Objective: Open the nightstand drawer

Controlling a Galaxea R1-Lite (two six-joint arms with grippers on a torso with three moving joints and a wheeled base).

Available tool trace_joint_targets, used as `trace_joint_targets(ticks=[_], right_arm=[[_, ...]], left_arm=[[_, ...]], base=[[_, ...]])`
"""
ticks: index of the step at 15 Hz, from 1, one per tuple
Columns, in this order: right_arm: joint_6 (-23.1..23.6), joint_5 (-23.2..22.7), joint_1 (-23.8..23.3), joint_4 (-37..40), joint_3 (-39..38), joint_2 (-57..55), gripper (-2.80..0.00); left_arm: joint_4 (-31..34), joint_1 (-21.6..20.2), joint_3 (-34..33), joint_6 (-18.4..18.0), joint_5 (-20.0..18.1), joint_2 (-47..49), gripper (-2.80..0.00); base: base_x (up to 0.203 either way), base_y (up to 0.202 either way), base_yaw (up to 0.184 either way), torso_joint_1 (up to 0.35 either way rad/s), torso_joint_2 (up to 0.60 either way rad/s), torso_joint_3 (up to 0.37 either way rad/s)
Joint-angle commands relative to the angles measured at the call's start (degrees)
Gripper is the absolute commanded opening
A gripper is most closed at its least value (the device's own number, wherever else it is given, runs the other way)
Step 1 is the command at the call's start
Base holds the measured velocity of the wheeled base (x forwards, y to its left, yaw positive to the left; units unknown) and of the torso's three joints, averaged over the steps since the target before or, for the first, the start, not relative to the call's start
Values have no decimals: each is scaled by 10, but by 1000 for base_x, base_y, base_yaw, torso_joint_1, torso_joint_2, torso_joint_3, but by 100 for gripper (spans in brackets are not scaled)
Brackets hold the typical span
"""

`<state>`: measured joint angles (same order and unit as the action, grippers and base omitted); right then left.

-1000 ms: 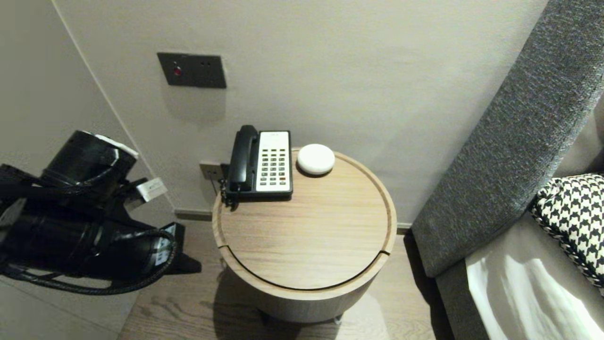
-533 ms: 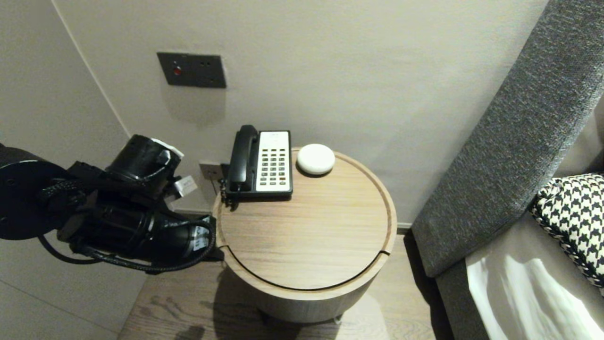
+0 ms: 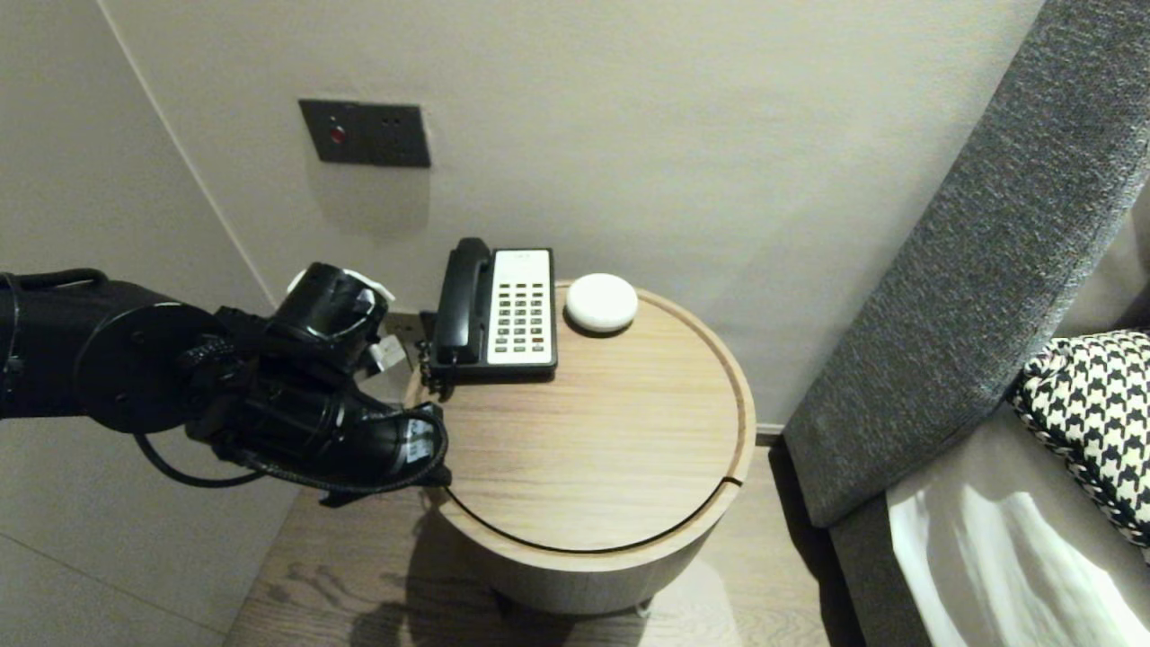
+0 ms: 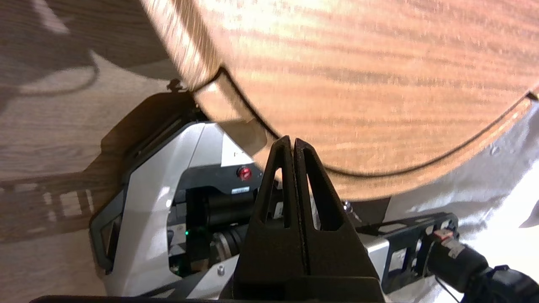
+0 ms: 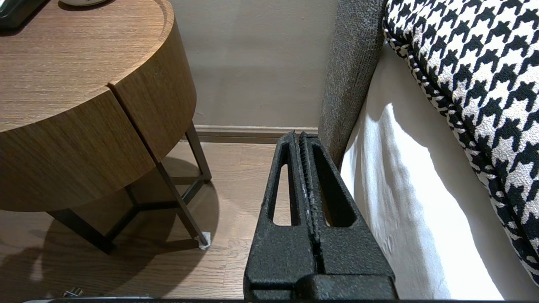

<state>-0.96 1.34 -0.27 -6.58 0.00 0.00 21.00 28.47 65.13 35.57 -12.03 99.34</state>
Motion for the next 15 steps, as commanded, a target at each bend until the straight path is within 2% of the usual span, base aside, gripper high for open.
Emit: trace_joint_targets(ticks=[1, 8, 15], right_arm=[[0, 1, 0, 0, -23, -1, -280], [0, 0, 0, -1, -23, -1, -280], [0, 1, 0, -1, -23, -1, -280]], left_arm=[[-7, 1, 2, 3, -1, 20, -280], [-19, 6, 5, 2, 0, 38, -280], [-20, 32, -35, 3, -3, 34, -280]], base=[[0, 0, 0, 0, 0, 0], [0, 0, 0, 0, 0, 0], [0, 0, 0, 0, 0, 0]])
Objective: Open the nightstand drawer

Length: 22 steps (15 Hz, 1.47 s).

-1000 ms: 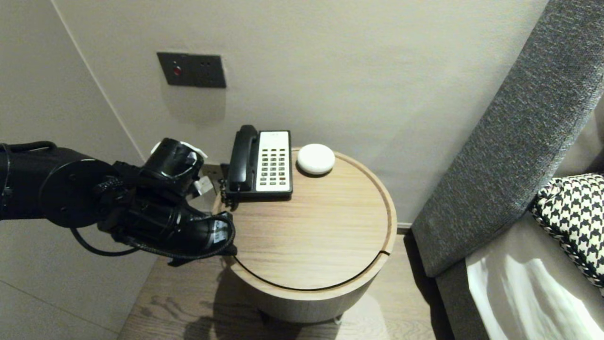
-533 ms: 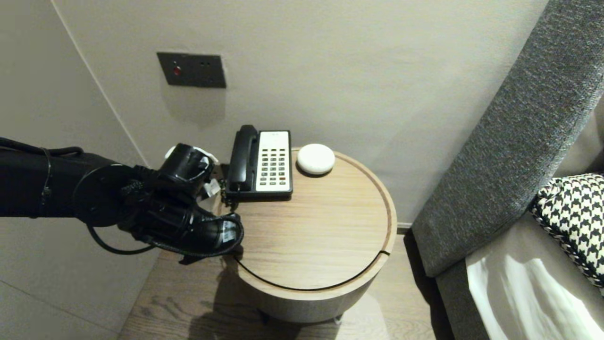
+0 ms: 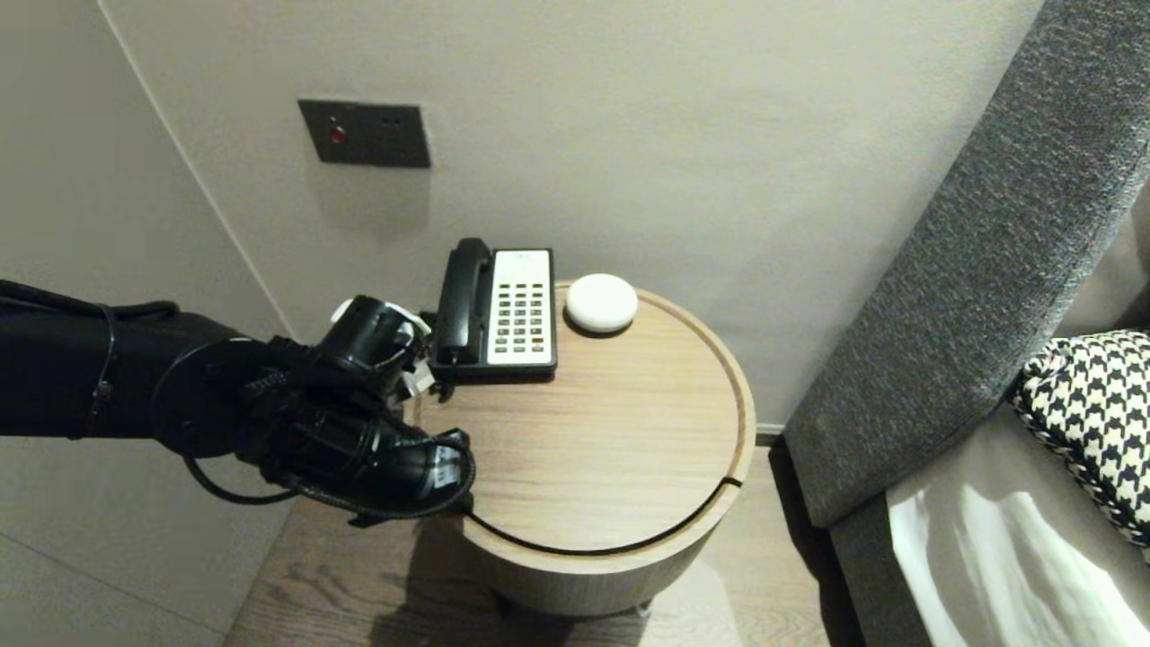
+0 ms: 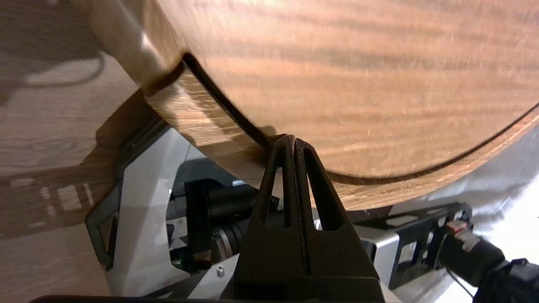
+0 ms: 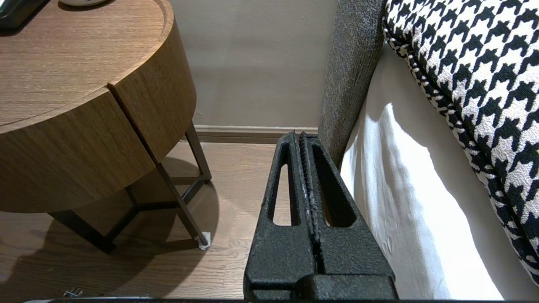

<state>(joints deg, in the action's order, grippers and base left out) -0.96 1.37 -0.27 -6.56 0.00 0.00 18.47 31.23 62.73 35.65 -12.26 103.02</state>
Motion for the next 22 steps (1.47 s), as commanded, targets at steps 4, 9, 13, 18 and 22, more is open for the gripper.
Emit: trace_joint_targets(ticks=[4, 9, 13, 18, 22], right_arm=[[0, 0, 0, 0, -23, -1, -280], [0, 0, 0, -1, -23, -1, -280], [0, 0, 0, 0, -23, -1, -280], [0, 0, 0, 0, -23, -1, -280], [0, 0, 0, -1, -23, -1, -280]], left_arm=[[3, 14, -46, 2, -2, -26, -280], [-16, 24, -112, -1, -2, -59, -280], [-12, 63, -160, -4, -1, -146, -280], [20, 128, -249, -3, -2, -239, -280], [14, 129, -234, -3, 4, -240, -280]], base=[[0, 0, 0, 0, 0, 0], [0, 0, 0, 0, 0, 0], [0, 0, 0, 0, 0, 0], [0, 0, 0, 0, 0, 0], [0, 0, 0, 0, 0, 0]])
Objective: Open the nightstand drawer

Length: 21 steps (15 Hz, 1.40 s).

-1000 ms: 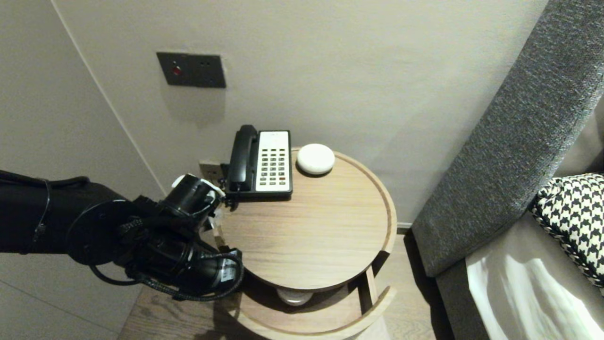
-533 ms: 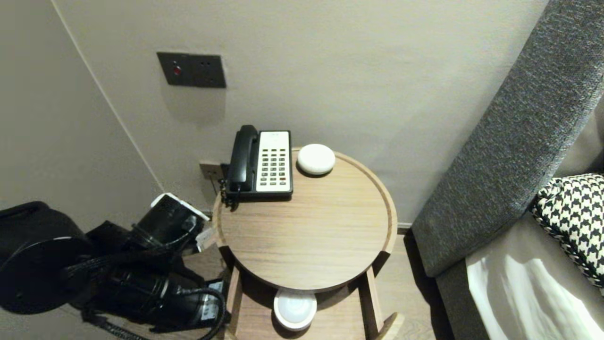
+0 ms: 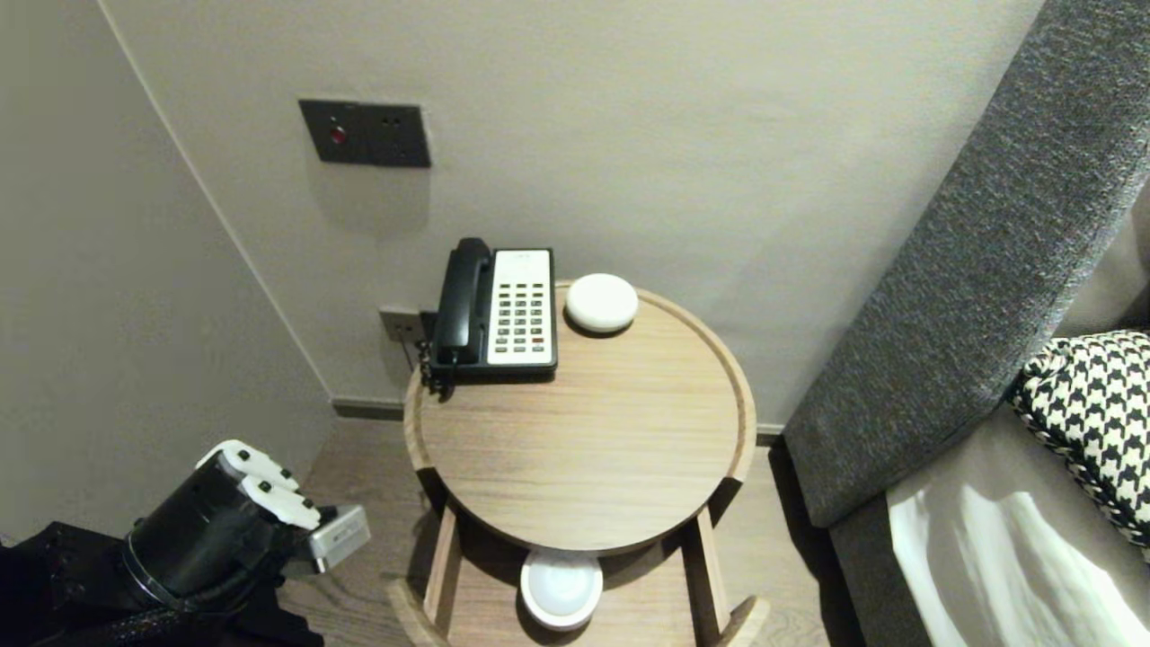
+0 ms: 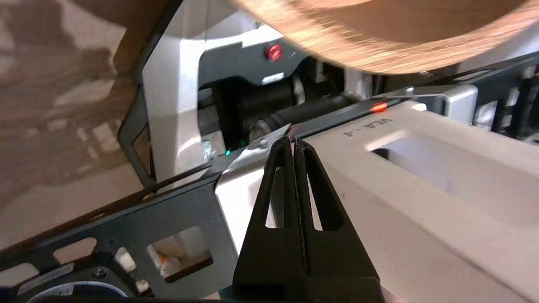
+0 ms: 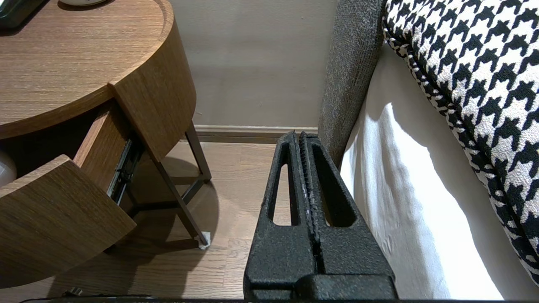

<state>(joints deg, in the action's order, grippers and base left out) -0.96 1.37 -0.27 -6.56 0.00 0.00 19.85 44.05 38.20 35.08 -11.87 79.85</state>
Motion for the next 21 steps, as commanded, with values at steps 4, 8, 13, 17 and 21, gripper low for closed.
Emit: trace_joint_targets(ticks=[4, 8, 13, 17, 21], right_arm=[[0, 0, 0, 0, -23, -1, -280], [0, 0, 0, 0, -23, -1, -280], [0, 0, 0, -1, -23, -1, -280], [0, 0, 0, -1, -23, -1, -280], [0, 0, 0, 0, -23, -1, -280]], left_arm=[[-13, 1, 53, -1, 1, 39, -280], [-86, 1, 65, -7, 28, 112, -280], [-102, 5, 74, -8, 33, 163, -280], [-101, 17, 68, -9, 32, 174, -280], [-100, 62, 53, -4, 32, 172, -280]], base=[[0, 0, 0, 0, 0, 0], [0, 0, 0, 0, 0, 0], [0, 0, 0, 0, 0, 0], [0, 0, 0, 0, 0, 0], [0, 0, 0, 0, 0, 0]])
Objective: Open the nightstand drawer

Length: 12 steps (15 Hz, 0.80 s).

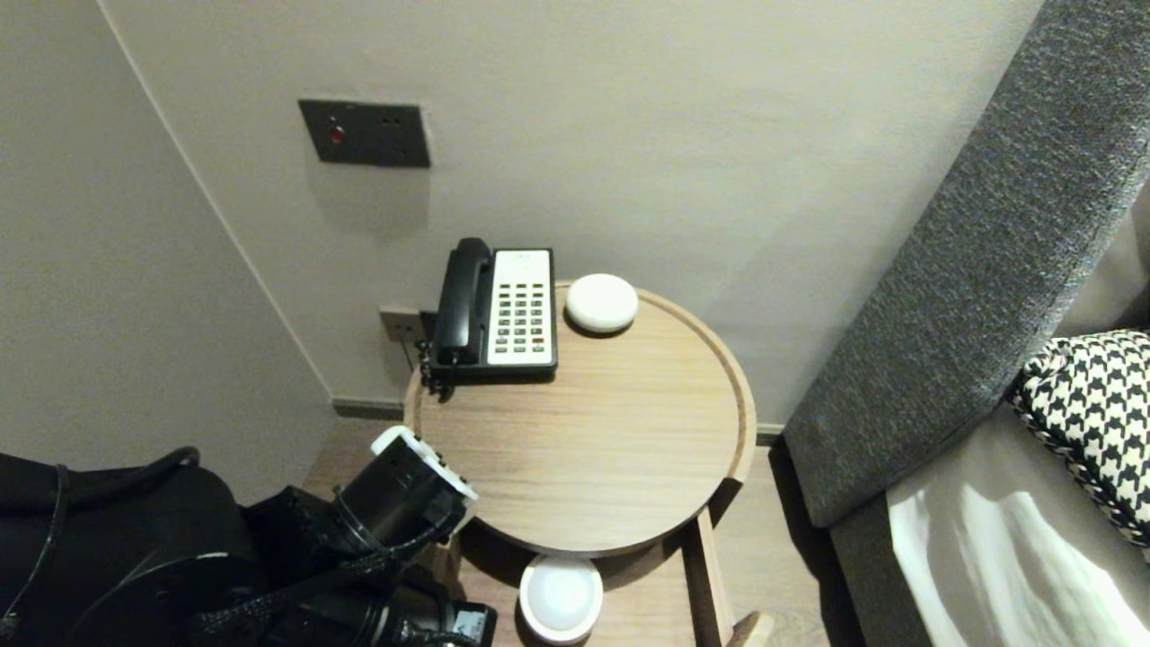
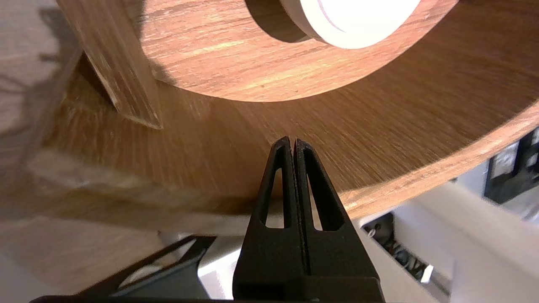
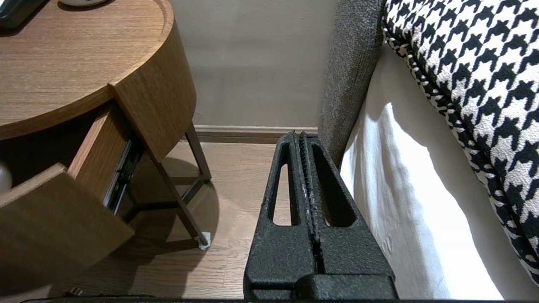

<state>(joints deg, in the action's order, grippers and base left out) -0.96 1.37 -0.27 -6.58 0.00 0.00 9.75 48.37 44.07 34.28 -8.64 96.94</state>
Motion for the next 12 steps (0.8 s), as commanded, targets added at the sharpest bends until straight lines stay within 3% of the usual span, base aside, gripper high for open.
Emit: trace_joint_targets(ticks=[1, 6, 9, 12], right_arm=[[0, 0, 0, 0, -23, -1, -280], [0, 0, 0, 0, -23, -1, -280], [0, 0, 0, -1, -23, -1, -280], [0, 0, 0, -1, -23, -1, -280]], left_arm=[[0, 32, -16, 5, -1, 1, -280], [-1, 75, -52, 7, -1, -8, -280], [-3, 76, -55, 8, -1, -14, -280], [-31, 73, -49, 7, 40, -7, -280]], base=[[0, 0, 0, 0, 0, 0], [0, 0, 0, 0, 0, 0], [0, 0, 0, 0, 0, 0], [0, 0, 0, 0, 0, 0]])
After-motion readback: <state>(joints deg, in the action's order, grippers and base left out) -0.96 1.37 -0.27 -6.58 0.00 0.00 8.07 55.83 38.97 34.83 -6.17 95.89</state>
